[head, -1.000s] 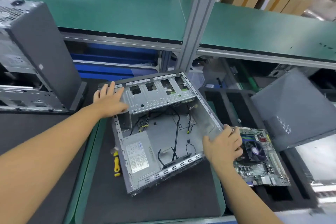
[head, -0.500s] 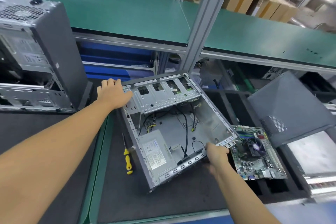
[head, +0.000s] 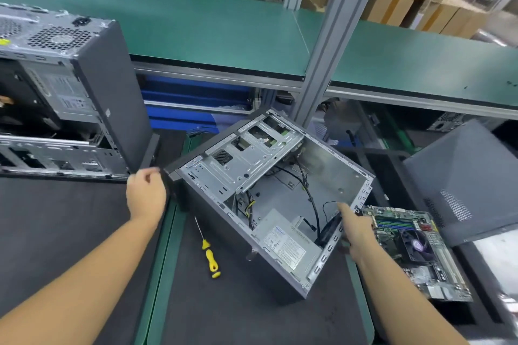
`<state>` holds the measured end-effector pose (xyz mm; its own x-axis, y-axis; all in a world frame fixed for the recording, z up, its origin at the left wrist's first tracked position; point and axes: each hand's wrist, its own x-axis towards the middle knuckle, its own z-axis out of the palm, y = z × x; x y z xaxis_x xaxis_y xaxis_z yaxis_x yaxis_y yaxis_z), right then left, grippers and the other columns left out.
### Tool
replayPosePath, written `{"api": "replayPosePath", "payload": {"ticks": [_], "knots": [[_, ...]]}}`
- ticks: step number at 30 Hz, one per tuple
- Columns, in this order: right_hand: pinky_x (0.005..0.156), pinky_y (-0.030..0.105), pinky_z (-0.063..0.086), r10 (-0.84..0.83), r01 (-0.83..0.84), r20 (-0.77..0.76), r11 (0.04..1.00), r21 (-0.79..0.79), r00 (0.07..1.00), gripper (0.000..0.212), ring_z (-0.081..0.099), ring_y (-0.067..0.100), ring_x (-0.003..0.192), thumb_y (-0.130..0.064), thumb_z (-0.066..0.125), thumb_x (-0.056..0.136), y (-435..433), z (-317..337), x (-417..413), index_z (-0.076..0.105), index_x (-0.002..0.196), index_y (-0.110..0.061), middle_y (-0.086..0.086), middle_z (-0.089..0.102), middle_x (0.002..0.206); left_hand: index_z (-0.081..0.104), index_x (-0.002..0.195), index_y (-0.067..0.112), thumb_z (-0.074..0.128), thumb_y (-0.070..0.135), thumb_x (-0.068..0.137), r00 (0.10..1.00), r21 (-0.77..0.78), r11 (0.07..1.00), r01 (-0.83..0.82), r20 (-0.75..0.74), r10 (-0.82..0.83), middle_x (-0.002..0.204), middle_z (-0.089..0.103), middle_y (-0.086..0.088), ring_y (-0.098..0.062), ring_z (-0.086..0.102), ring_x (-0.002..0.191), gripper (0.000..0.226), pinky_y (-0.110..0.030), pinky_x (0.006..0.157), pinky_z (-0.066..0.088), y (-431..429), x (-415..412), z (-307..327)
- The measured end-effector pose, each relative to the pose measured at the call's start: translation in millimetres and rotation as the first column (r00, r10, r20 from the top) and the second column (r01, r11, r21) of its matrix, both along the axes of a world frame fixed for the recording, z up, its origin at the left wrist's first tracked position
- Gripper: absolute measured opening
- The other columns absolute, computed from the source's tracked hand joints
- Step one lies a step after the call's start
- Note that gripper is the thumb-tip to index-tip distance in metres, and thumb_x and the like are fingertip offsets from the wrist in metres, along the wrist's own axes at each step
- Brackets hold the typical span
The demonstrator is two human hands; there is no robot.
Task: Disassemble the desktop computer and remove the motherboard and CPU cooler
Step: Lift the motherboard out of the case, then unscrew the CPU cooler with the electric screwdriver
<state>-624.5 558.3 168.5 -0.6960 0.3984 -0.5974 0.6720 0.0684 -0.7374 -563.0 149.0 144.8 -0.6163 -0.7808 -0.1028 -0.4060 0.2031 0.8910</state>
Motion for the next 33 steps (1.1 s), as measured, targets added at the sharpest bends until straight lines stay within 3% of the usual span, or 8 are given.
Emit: {"api": "replayPosePath", "payload": {"ticks": [2,5,9,11,22,28,31,33], "knots": [[0.102,0.052,0.044,-0.031,0.034,0.041,0.997,-0.075,0.999,0.091,0.054,0.037,0.120,-0.059,0.069,0.074,-3,-10,6,0.036,0.141,-0.008,0.018,0.051,0.140,0.057,0.101,0.017,0.050,0.021,0.092,0.986,0.044,0.998,-0.040,0.166,0.032,0.113,0.063,-0.010,-0.030,0.055,0.097,0.012,-0.035,0.081,0.040,18,20,-25],[0.098,0.048,0.046,-0.048,0.048,-0.006,0.999,-0.007,0.999,0.093,0.051,0.034,0.120,-0.062,0.066,0.082,-14,-11,3,0.026,0.149,-0.012,-0.001,0.047,0.127,0.054,0.095,0.016,0.057,0.029,0.087,0.862,0.150,0.964,0.218,0.433,-0.262,0.105,0.064,-0.009,-0.027,0.057,0.088,0.016,-0.034,0.077,0.046,55,38,-50],[0.075,0.040,0.053,-0.042,0.045,-0.055,0.997,0.057,0.998,0.065,0.058,0.031,0.092,-0.019,0.070,0.084,-22,-11,3,0.032,0.136,-0.008,0.015,0.056,0.110,0.049,0.119,0.013,0.062,0.054,0.079,0.612,0.065,0.848,0.527,0.662,-0.432,0.124,0.054,-0.009,-0.030,0.056,0.115,0.059,-0.039,0.093,0.048,93,44,-58],[0.063,0.036,0.050,-0.059,0.063,-0.085,0.997,0.048,0.995,0.045,0.056,0.028,0.080,-0.003,0.061,0.084,-21,-12,4,0.039,0.123,-0.008,0.017,0.057,0.101,0.040,0.126,0.012,0.068,0.047,0.082,0.572,-0.003,0.816,0.578,0.714,-0.403,0.131,0.048,-0.009,-0.030,0.051,0.123,0.062,-0.040,0.095,0.048,100,42,-60],[0.044,0.024,0.045,0.078,-0.060,-0.157,0.992,0.114,0.985,0.031,0.055,0.025,0.068,0.005,0.058,0.083,-6,-10,-27,0.045,0.108,-0.006,0.014,0.056,0.090,0.030,0.106,0.010,0.056,0.014,0.091,0.575,-0.149,0.833,0.533,0.786,-0.228,0.121,0.048,-0.013,-0.037,0.059,0.106,0.030,-0.040,0.081,0.050,7,71,-61],[0.061,0.034,0.045,0.184,-0.162,-0.142,0.974,0.157,0.973,0.023,0.054,0.025,0.073,0.002,0.060,0.082,1,-3,-48,0.047,0.095,-0.012,0.014,0.057,0.088,0.037,0.102,0.015,0.059,0.033,0.089,0.637,-0.155,0.862,0.483,0.737,-0.225,0.114,0.048,-0.007,-0.034,0.056,0.104,0.031,-0.039,0.075,0.044,-21,78,-67],[0.062,0.035,0.046,0.194,-0.163,-0.114,0.958,0.235,0.974,0.029,0.056,0.026,0.070,-0.012,0.065,0.081,0,-3,-44,0.056,0.108,-0.005,0.014,0.062,0.084,0.051,0.108,0.017,0.054,0.031,0.090,0.861,-0.169,0.942,0.289,0.475,-0.179,0.115,0.055,-0.005,-0.031,0.055,0.108,0.023,-0.039,0.083,0.041,-22,67,-61],[0.061,0.032,0.044,0.182,-0.151,-0.083,0.944,0.293,0.980,0.041,0.054,0.026,0.070,-0.021,0.068,0.081,-4,-1,-38,0.054,0.114,0.000,0.013,0.058,0.084,0.058,0.116,0.020,0.046,0.026,0.095,0.951,-0.035,0.975,0.220,0.229,-0.206,0.119,0.062,-0.002,-0.023,0.056,0.109,0.025,-0.036,0.089,0.041,-22,50,-44]]}}
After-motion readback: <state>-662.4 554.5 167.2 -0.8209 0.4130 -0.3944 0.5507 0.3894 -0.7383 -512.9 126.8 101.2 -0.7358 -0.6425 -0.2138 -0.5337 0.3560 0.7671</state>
